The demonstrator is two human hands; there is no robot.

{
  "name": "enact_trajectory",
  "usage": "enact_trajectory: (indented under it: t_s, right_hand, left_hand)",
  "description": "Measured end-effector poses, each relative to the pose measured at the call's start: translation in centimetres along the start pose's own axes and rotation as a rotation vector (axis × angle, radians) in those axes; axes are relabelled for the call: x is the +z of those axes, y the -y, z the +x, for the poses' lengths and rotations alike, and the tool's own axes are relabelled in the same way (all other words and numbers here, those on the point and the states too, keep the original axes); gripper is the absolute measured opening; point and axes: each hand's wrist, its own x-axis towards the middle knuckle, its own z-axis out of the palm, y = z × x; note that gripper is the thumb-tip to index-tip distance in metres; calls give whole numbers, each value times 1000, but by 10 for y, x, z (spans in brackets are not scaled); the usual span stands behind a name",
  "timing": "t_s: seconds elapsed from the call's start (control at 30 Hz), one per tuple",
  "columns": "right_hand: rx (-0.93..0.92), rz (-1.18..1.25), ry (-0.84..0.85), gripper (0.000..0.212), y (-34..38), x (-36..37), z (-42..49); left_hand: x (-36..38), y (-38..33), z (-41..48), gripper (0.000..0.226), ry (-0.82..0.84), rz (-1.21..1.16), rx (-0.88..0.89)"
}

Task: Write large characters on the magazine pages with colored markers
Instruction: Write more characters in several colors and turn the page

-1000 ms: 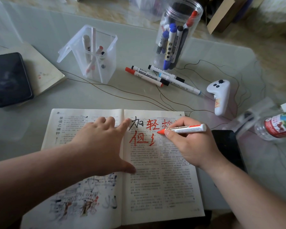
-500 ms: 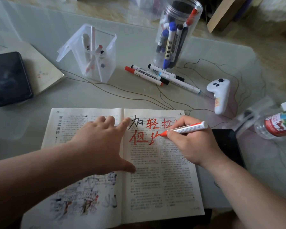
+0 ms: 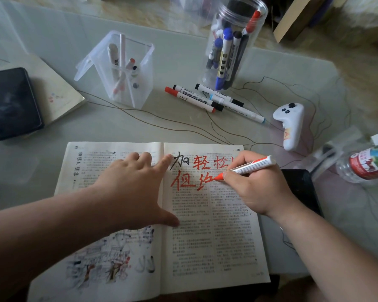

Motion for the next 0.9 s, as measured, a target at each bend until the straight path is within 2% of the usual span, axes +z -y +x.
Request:
enact_trajectory:
  t_s: [0.23, 0.33, 0.43, 0.6, 0.9]
  right_hand:
    - [-32, 102, 118, 17, 7, -3, -4]
    - [-55, 51, 153, 17, 8, -3, -6]
    - [-43, -7, 121, 18, 9, -1, -5]
    - [-14, 48, 62, 17, 5, -3, -3]
    - [-52, 78, 114, 13, 8, -2, -5]
  left_hand:
    - [0, 0, 0, 140, -3, 6, -1]
    - [1, 0, 0, 140, -4, 11, 0]
    - [1, 1, 0, 140, -3, 8, 0]
    - [0, 0, 1, 139, -2, 7, -1]
    - [0, 0, 0, 139, -5, 6, 3]
